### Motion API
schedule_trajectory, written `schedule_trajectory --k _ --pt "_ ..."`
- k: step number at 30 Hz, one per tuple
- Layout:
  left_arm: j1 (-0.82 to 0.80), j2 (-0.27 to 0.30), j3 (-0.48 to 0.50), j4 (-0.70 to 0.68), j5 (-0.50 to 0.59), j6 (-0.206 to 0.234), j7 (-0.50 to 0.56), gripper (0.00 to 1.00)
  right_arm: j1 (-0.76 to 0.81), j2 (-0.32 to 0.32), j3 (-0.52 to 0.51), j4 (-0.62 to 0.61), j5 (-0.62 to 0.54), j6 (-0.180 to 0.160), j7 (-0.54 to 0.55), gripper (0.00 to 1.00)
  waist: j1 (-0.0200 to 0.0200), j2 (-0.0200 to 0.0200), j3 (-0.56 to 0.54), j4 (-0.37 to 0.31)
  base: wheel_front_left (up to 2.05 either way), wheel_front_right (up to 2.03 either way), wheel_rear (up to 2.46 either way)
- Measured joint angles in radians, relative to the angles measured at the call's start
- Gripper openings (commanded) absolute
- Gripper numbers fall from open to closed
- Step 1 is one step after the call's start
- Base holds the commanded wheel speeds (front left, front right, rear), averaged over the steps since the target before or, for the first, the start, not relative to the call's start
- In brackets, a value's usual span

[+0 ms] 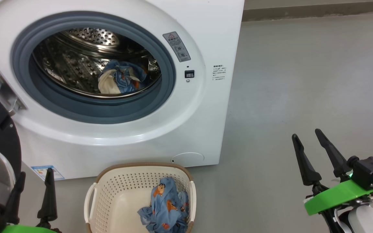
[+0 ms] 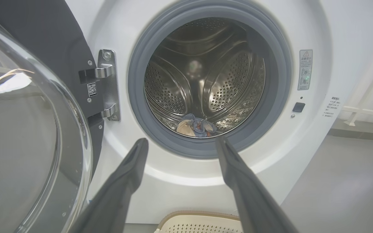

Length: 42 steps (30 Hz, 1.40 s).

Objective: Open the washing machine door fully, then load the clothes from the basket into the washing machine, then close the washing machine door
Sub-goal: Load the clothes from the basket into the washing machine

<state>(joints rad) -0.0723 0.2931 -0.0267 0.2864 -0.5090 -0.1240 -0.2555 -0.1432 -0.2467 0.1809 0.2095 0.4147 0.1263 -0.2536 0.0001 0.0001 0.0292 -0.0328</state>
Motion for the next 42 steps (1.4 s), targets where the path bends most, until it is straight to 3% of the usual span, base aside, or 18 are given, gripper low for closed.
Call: schedule_trajectory --k 30,42 --pt "0.000 -0.023 0.007 -0.016 0.001 -0.007 0.000 1.00 0.010 0.004 -0.013 -0.002 0.000 0.000 0.000 1.00 -0.0001 0.0000 0.016 -0.011 0.00 0.00 0.00" --pt "-0.010 0.007 -0.094 0.072 -0.065 -0.007 0.011 1.00 0.005 0.022 -0.006 -0.012 -0.005 0.000 0.000 1.00 0.0000 0.0000 0.063 -0.038 0.00 0.00 0.00"
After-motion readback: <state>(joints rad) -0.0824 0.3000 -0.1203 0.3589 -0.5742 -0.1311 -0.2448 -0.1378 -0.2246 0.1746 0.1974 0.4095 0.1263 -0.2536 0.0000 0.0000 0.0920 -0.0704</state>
